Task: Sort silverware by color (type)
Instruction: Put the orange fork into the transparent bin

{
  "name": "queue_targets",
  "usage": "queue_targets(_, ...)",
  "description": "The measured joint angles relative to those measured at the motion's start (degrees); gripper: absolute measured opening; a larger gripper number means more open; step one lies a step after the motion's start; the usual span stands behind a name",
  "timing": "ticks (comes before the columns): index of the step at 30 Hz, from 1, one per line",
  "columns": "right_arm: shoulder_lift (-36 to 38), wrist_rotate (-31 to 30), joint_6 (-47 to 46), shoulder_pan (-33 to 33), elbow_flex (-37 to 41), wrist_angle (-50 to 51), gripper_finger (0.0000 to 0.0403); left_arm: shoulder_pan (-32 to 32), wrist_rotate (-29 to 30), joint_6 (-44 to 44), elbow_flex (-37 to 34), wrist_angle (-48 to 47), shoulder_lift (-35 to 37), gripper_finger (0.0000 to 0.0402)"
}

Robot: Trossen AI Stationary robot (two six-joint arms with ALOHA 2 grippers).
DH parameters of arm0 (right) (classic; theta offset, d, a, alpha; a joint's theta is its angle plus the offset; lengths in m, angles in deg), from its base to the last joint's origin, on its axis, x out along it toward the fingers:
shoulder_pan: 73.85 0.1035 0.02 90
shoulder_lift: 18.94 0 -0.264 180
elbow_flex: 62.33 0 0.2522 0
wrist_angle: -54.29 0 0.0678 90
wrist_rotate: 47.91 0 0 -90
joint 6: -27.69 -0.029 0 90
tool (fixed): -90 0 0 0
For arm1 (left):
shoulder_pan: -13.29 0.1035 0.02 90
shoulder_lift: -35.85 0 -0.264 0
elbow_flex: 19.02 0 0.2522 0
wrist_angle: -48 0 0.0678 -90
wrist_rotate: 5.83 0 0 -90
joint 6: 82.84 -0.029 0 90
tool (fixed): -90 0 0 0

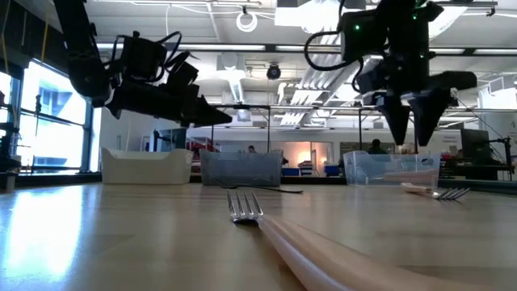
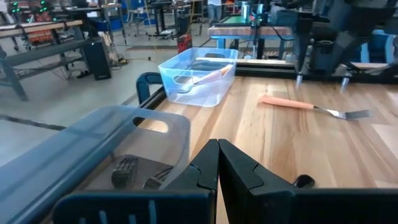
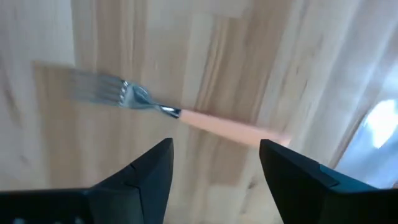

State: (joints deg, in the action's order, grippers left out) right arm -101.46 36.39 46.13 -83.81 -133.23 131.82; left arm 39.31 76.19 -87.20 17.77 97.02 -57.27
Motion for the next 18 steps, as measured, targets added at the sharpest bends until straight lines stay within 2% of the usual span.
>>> queue_targets(3, 0.00, -0.81, 10.49, 0.98, 2.48, -2.41, 0.0224, -1.12, -0.01, -1.77, 0.00, -0.02, 0.00, 0.0000)
queue_targets(10, -0.02, -0.29, 26.68, 6.46, 7.09, -7.30, 0.0224, -3.83, 0.02, -4.39, 0.00, -0.02, 0.00, 0.0000)
queue_targets(18, -3.47, 3.33, 33.16, 9.01, 7.47, -9.92, 0.0215, -5.22, 3.97, -4.47, 0.00, -0.35, 0.00, 0.0000)
